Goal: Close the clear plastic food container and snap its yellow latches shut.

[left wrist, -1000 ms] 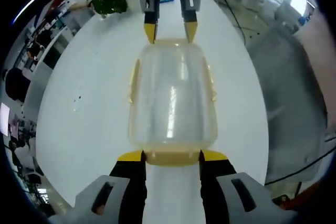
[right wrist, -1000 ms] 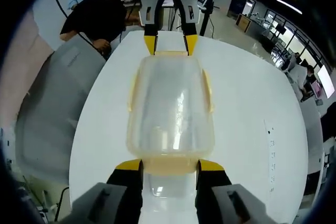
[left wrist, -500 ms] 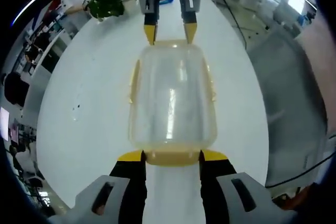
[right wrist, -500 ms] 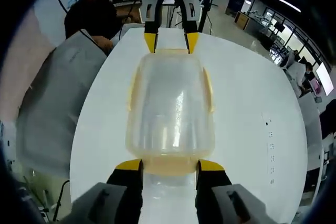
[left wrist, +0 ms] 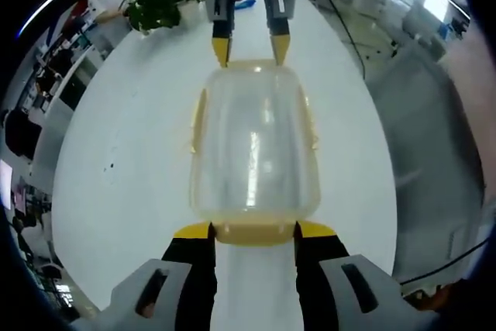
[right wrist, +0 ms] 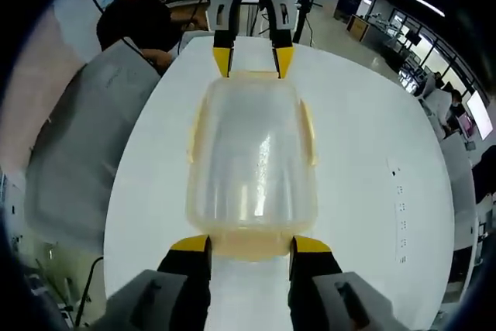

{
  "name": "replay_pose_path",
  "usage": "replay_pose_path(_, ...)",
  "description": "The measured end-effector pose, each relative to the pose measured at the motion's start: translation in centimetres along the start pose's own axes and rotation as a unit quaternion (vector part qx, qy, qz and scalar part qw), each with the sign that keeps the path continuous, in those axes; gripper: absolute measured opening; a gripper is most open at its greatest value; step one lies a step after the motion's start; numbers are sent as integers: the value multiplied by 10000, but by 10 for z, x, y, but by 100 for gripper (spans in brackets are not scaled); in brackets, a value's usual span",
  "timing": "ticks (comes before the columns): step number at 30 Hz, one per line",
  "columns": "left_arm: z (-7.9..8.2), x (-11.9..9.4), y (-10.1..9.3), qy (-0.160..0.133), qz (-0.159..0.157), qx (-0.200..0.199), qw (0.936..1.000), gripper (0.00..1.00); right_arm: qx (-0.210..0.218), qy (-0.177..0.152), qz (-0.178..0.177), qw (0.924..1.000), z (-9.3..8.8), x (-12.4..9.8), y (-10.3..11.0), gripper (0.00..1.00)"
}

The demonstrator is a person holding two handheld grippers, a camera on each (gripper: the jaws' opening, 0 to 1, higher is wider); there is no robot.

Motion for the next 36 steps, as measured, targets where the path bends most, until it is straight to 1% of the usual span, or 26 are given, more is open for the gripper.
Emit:
replay_pose_path(16, 13, 12, 0, -89, -38, -27, 9999, 37, 55, 72, 45, 9999, -16, -6, 0, 37)
replay_pose_path(24, 19, 20, 0, -141, -89, -97, 9998, 37, 35, 112, 127, 9999, -24, -9, -3, 37)
replay_pose_path(36, 23, 25, -1, -162, -78, -195, 9996, 37, -24, 173, 213, 9996, -30, -10, -8, 37)
Point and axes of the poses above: the point that each gripper's makers call its tool centre point, and the gripper's own axes: x roughly forward along the fingers, y roughly to its left, z roughly out of its top, the point moved 8 cm from there along -x, roughly backward along the fingers, and after that the axes turned 9 degrees about z, right-handed, at the moved point
